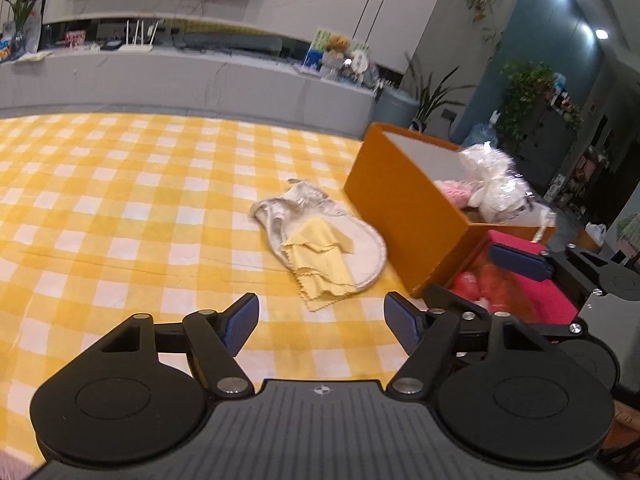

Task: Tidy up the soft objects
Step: 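Move both tools toward the yellow cloth on the white plate, then grasp the yellow cloth with the right tool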

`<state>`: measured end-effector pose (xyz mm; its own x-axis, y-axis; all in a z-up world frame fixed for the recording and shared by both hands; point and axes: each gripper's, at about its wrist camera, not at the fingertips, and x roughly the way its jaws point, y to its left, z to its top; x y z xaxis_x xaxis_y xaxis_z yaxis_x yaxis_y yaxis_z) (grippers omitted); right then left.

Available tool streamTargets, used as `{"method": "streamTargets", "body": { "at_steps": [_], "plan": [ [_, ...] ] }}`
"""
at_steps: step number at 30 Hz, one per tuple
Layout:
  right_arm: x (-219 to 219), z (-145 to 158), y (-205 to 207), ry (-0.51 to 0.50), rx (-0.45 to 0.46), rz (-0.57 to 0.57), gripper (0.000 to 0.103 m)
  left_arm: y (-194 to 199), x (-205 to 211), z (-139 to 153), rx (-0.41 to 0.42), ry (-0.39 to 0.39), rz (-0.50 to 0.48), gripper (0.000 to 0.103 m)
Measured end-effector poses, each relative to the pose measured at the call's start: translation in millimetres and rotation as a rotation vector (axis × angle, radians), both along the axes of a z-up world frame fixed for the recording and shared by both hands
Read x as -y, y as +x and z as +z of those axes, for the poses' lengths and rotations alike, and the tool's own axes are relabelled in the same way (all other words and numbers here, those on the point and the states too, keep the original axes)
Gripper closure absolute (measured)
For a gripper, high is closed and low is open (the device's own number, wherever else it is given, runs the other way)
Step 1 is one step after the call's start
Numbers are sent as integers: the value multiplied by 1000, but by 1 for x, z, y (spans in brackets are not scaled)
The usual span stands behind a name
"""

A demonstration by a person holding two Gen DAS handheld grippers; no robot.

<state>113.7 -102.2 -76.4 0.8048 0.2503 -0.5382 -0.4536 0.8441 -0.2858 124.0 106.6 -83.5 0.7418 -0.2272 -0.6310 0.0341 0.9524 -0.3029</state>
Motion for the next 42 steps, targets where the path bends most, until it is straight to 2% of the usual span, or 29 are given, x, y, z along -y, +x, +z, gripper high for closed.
{"method": "streamTargets", "body": {
  "at_steps": [4, 6, 9, 16, 22, 26, 28, 29, 31, 32, 34, 35, 36, 39, 42],
  "plan": [
    [-12, -11, 27, 34, -60, 4, 39, 23, -6, -6, -56, 20, 28, 22],
    [-15, -18, 42, 76, -111, -14, 39, 44, -9, -10, -114, 51, 61, 22],
    [-22, -26, 65, 144, -176, -38, 39, 67, -13, -10, -105, 77, 72, 22],
    [-42, -49, 101, 186, -232, -73, 39, 78, -26, -33, -3, -14, 121, 22],
    [-45, -62, 125, 237, -285, -120, 39, 83, -33, -41, -27, -29, 151, 22],
    [-46, -76, 136, 271, -344, -152, 38, 88, -39, -50, -74, -63, 184, 22],
    [-46, -78, 133, 265, -324, -145, 40, 89, -38, -53, -87, -81, 180, 22],
    [-48, -78, 131, 247, -310, -133, 43, 90, -37, -54, -89, -80, 179, 22],
    [-49, -78, 127, 241, -297, -90, 61, 90, -35, -54, -89, -73, 168, 22],
    [-50, -78, 125, 233, -293, -75, 66, 91, -34, -55, -91, -71, 163, 22],
    [-53, -76, 124, 226, -296, -39, 86, 91, -32, -56, -96, -64, 155, 22],
    [-53, -75, 123, 225, -298, -28, 90, 92, -31, -57, -99, -64, 153, 22],
    [-53, -75, 123, 228, -301, -20, 99, 92, -31, -57, -100, -65, 152, 22],
    [-44, -66, 118, 295, -289, -21, 101, 89, -32, -55, -75, -92, 151, 22],
    [-41, -54, 105, 220, -170, -64, 101, 90, -29, -53, -58, -103, 128, 26]
  ]
}}
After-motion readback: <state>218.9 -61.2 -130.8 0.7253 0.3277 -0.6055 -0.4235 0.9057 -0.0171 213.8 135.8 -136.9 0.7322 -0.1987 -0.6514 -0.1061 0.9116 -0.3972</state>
